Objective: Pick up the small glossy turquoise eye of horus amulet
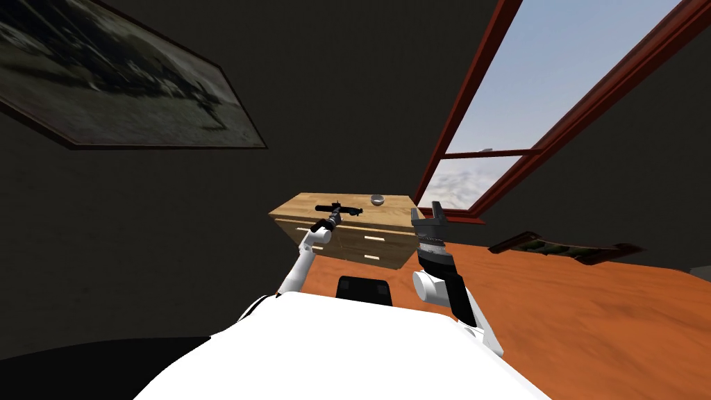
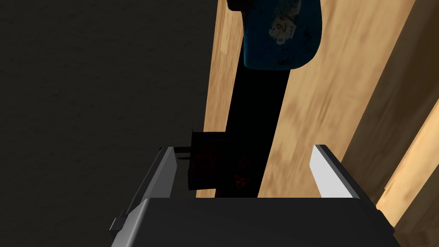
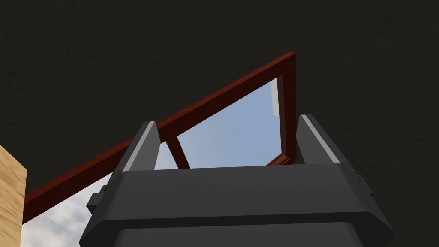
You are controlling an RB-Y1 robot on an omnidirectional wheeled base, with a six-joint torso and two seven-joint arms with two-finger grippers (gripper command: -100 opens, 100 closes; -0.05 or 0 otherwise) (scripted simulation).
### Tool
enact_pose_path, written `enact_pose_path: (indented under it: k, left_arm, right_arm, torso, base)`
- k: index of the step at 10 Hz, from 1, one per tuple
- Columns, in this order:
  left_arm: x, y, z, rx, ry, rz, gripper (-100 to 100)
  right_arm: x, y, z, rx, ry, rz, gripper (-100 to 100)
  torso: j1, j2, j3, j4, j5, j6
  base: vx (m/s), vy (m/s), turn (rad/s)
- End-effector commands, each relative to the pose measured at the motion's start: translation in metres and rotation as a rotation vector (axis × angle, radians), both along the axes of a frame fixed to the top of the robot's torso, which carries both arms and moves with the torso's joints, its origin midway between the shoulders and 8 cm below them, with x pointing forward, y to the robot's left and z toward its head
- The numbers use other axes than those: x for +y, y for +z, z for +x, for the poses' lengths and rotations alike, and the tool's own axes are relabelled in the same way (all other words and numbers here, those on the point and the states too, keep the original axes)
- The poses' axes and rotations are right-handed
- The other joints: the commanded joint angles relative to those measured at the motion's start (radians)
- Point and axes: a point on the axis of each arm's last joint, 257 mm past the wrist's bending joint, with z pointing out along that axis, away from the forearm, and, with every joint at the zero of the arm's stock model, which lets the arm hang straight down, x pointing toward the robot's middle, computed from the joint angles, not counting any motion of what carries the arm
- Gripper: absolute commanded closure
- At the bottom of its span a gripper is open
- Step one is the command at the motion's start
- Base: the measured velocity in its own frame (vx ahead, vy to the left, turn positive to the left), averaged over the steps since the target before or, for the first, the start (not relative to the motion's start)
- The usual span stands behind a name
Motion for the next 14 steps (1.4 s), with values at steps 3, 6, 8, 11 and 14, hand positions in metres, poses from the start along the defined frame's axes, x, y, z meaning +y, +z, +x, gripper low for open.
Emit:
enact_pose_path:
  k: [3, 6, 8, 11, 14]
  left_arm:
    - [-0.017, -0.002, 0.019, 0.075, -0.033, -0.038, -100]
    - [-0.031, 0.010, 0.032, 0.097, -0.057, -0.054, -100]
    - [-0.041, 0.012, 0.041, 0.136, -0.074, -0.071, -100]
    - [-0.054, 0.009, 0.052, 0.217, -0.091, -0.108, -100]
    - [-0.067, 0.016, 0.060, 0.265, -0.112, -0.116, -100]
  right_arm:
    - [0.000, 0.000, 0.000, 0.000, 0.000, 0.000, 0]
    - [0.000, 0.000, 0.000, 0.000, 0.000, 0.000, 0]
    - [0.000, 0.000, 0.000, 0.000, 0.000, 0.000, 0]
    - [0.000, 0.000, 0.000, 0.000, 0.000, 0.000, 0]
    - [0.000, 0.000, 0.000, 0.000, 0.000, 0.000, 0]
  torso:
    - [-0.001, 0.000, 0.000, 0.000, 0.000, 0.000]
    - [0.000, -0.001, 0.000, 0.000, 0.000, 0.000]
    - [0.000, -0.001, 0.000, 0.000, 0.000, 0.000]
    - [0.000, -0.001, -0.001, 0.000, 0.000, 0.000]
    - [-0.002, -0.003, -0.002, -0.001, 0.000, 0.000]
  base:
    - [-0.043, 0.098, -0.018]
    - [-0.037, 0.104, -0.025]
    - [-0.038, 0.103, -0.038]
    - [-0.035, 0.110, -0.052]
    - [-0.004, 0.083, -0.050]
